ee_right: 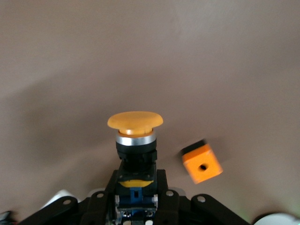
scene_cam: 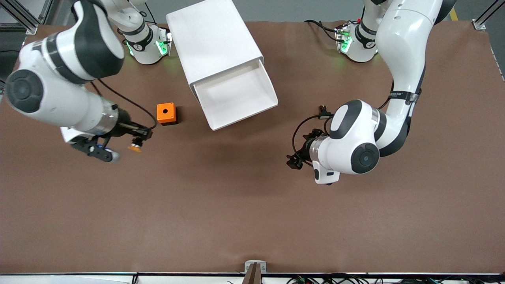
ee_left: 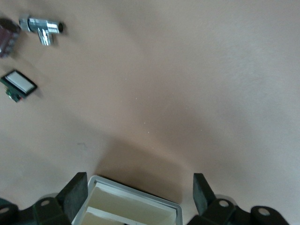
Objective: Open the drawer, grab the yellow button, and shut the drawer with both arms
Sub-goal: 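Carry the button to the table while the left gripper returns to drawer, then push the drawer closed with the left gripper while the right gripper lowers button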
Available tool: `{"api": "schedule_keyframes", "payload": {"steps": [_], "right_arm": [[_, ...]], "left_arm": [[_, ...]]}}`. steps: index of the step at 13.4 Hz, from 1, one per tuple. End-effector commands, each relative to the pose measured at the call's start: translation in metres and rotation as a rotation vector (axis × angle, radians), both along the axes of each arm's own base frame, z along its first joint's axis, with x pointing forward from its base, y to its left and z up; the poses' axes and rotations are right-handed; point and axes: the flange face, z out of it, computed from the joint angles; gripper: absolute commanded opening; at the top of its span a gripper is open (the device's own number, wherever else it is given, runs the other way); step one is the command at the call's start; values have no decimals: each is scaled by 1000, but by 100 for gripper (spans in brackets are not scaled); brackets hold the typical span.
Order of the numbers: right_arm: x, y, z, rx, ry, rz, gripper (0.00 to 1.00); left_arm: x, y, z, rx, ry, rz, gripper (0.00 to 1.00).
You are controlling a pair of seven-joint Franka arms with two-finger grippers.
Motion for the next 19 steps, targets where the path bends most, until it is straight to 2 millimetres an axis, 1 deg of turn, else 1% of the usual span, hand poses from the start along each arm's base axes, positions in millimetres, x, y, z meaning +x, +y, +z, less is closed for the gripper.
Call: {"api": "schedule_keyframes", "payload": {"steps": [1,2,3,4,5,6,7,9,10,12,13,14,15,16,17,18,19], "right_arm": [[13,-52,-5,-5,-31,112,0],[21,-80,-20,6,-40,140,0],[27,-103,-36,15,-55,178,0],[33,-121,-53,19,-69,209,0],[38,-137,-71,23,-79,234,0],[42,-150,-89,24,-83,261,0],[45,-161,-103,12,-88,281,0],[48,-187,-132,-3,-98,308,0],[49,-200,-151,-3,-108,316,0],[48,-206,-188,-13,-138,326,0],[47,-208,-205,-18,-153,322,0],[46,-209,-223,-22,-163,319,0],[45,-212,-235,-24,-163,319,0],[45,-220,-246,-22,-159,317,0],[44,-223,-262,-18,-149,324,0],[44,-224,-278,-20,-150,322,0],[44,-224,-289,-21,-150,323,0]], "left_arm": [[-4,-4,15,-5,-91,-132,99],[-8,-15,16,-6,-116,-166,99],[-11,-22,17,12,-144,-194,99],[-14,-33,17,51,-197,-235,99],[-21,-53,11,74,-250,-276,99],[-22,-62,9,65,-285,-277,99],[-32,-77,4,63,-295,-300,99],[-53,-106,4,67,-302,-339,99],[-61,-115,2,64,-300,-335,99],[-77,-128,-1,71,-294,-353,98],[-90,-141,-5,75,-288,-378,99],[-99,-149,1,77,-290,-385,99],[-102,-149,5,81,-284,-369,99],[-111,-158,5,78,-277,-373,99],[-120,-167,5,70,-274,-390,98],[-136,-178,-1,73,-253,-411,98],[-153,-189,-6,82,-240,-440,98]]}}
